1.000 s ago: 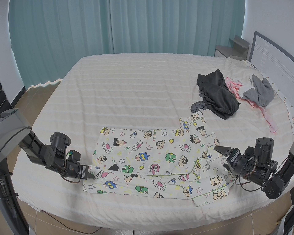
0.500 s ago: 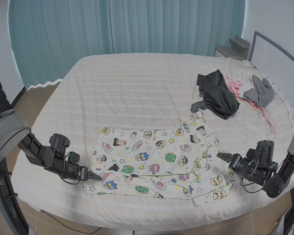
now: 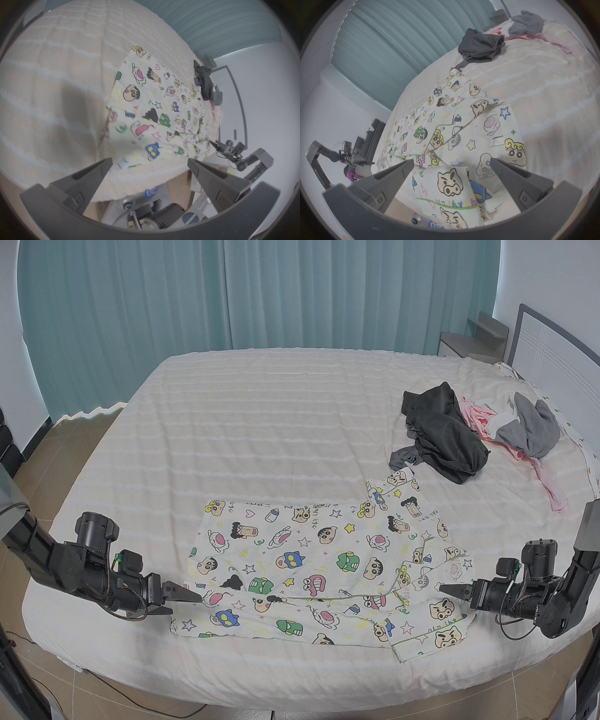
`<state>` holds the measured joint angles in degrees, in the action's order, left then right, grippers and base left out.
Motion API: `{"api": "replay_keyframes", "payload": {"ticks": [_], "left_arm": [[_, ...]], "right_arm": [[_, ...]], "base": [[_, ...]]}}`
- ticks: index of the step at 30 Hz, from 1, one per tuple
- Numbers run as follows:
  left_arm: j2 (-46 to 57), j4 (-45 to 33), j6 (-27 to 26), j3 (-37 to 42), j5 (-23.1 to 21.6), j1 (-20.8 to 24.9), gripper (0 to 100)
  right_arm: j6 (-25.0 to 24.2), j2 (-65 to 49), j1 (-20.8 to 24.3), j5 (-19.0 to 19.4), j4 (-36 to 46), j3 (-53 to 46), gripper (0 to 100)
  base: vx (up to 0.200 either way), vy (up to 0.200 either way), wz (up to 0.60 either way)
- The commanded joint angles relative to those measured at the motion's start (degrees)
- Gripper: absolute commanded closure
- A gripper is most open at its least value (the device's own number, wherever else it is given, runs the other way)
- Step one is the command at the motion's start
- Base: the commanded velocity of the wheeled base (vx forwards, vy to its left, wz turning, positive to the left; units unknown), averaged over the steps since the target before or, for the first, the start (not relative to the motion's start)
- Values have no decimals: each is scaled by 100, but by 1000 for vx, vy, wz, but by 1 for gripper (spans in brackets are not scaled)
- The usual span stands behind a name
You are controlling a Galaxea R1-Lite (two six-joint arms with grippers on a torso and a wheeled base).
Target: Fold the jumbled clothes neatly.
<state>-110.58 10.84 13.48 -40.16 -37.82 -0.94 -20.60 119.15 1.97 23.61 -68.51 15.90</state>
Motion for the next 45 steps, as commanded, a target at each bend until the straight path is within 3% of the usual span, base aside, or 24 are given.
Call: {"api": "replay_keyframes", "payload": {"ticks": [1,11,28,29,36,45], "left_arm": [[1003,648,594,1054,-428,120,0],[1443,2335,1658,2187,-428,551,0],[1566,2476,1719,2416,-437,577,0],[1566,2476,1719,2425,-437,577,0],[1540,2485,1719,2469,-437,577,0],[1513,2485,1719,2469,-437,577,0]], "right_arm": [[540,785,-277,618,-22,449,0],[584,1014,-197,1022,13,836,0],[821,1444,-92,1181,4,950,0],[821,1444,-92,1189,4,950,100],[847,1321,-171,1682,-40,722,100],[803,1348,-329,1866,-549,625,100]], "base": [[0,0,0],[0,0,0],[0,0,0],[0,0,0],[0,0,0],[0,0,0]]}}
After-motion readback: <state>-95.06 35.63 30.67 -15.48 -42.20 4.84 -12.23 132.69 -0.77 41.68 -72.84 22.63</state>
